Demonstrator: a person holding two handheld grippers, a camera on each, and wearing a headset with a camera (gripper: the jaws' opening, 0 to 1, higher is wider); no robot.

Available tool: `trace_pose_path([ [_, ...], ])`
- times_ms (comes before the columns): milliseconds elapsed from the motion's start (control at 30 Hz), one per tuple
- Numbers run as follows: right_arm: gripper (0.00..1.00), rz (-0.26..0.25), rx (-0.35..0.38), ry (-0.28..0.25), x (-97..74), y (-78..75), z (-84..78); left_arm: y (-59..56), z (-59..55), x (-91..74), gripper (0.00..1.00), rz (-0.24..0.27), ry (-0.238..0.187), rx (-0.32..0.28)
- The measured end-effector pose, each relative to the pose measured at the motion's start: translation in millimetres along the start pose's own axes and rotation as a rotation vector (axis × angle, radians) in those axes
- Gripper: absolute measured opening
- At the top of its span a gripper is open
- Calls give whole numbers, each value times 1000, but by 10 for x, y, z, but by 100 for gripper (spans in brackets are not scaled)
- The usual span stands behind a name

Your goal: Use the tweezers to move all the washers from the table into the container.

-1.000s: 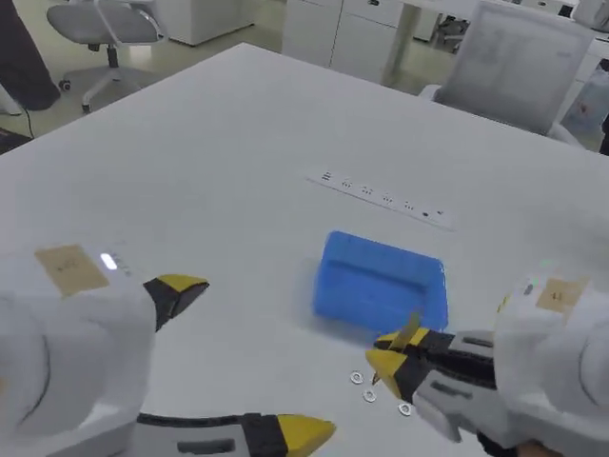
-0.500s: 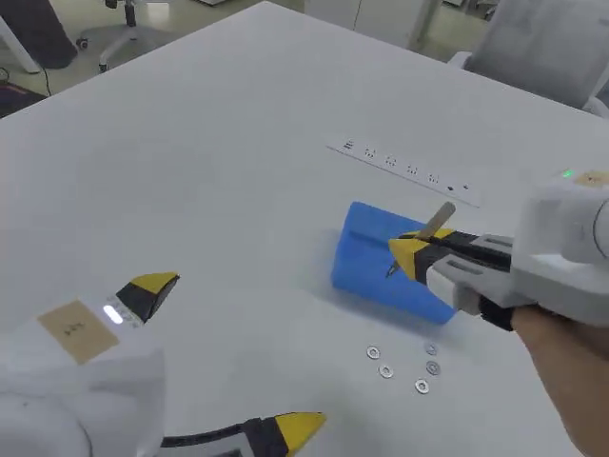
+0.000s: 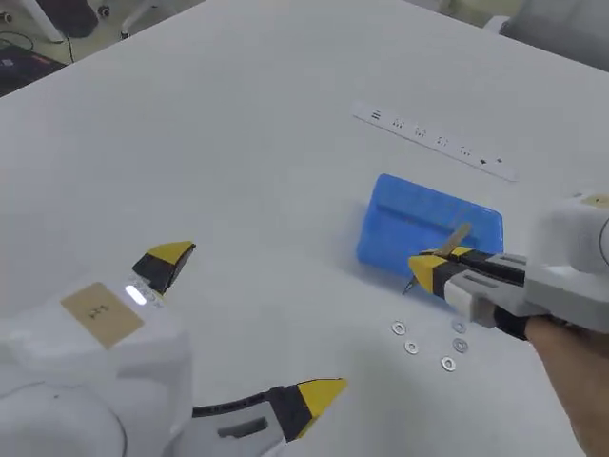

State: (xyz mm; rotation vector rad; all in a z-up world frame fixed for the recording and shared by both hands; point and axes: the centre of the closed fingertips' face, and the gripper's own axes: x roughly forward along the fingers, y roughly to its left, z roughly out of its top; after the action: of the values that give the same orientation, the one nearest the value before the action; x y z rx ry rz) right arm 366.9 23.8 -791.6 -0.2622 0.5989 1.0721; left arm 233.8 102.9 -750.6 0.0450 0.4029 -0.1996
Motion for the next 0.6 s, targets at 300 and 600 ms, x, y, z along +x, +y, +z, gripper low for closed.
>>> trace_pose_path([
  [300,4,1,23,46,89,-21,-245,8,-44,9,99,-1,17,-4],
  [600,4,-23,38,74,131,-88,-412,25,-70,18,97,3,28,4],
])
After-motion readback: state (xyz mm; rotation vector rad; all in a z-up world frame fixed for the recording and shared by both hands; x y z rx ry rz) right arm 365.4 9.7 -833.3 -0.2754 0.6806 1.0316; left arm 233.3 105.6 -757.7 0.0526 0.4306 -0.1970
